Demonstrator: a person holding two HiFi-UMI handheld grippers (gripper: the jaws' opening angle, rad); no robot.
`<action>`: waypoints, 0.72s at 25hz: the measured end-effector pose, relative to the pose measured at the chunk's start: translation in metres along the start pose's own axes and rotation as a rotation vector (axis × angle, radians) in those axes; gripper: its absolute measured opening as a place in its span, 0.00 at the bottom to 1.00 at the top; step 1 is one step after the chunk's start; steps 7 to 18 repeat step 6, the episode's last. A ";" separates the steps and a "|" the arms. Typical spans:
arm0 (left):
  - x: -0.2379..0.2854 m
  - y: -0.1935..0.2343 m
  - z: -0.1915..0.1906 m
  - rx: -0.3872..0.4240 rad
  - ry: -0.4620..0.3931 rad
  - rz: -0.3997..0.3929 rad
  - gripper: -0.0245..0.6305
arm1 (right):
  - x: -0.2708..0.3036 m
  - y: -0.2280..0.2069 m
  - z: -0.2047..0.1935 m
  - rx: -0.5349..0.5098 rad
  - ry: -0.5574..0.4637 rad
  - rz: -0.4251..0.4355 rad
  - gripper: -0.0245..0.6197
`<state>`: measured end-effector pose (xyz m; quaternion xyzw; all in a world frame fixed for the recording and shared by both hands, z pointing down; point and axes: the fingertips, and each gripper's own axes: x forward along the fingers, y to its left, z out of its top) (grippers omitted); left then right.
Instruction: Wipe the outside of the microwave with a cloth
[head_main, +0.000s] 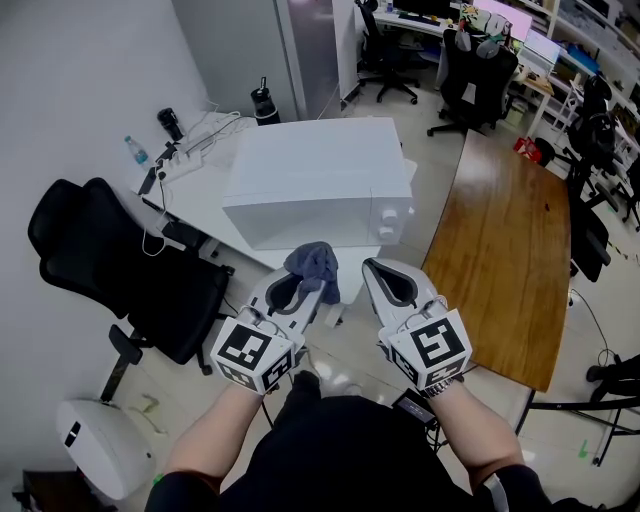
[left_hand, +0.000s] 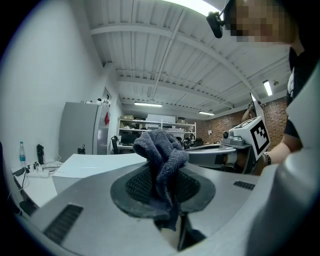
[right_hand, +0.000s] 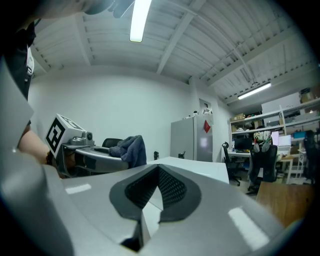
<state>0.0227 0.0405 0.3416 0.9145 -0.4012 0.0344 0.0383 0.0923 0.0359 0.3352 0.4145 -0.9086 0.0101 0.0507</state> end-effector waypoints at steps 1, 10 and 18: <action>0.000 -0.001 0.000 0.003 0.000 -0.002 0.17 | -0.001 0.000 0.000 -0.001 0.000 -0.001 0.04; -0.002 -0.006 -0.002 0.007 -0.004 -0.004 0.17 | -0.005 0.001 -0.002 -0.004 -0.004 -0.003 0.04; -0.002 -0.006 -0.002 0.007 -0.004 -0.004 0.17 | -0.005 0.001 -0.002 -0.004 -0.004 -0.003 0.04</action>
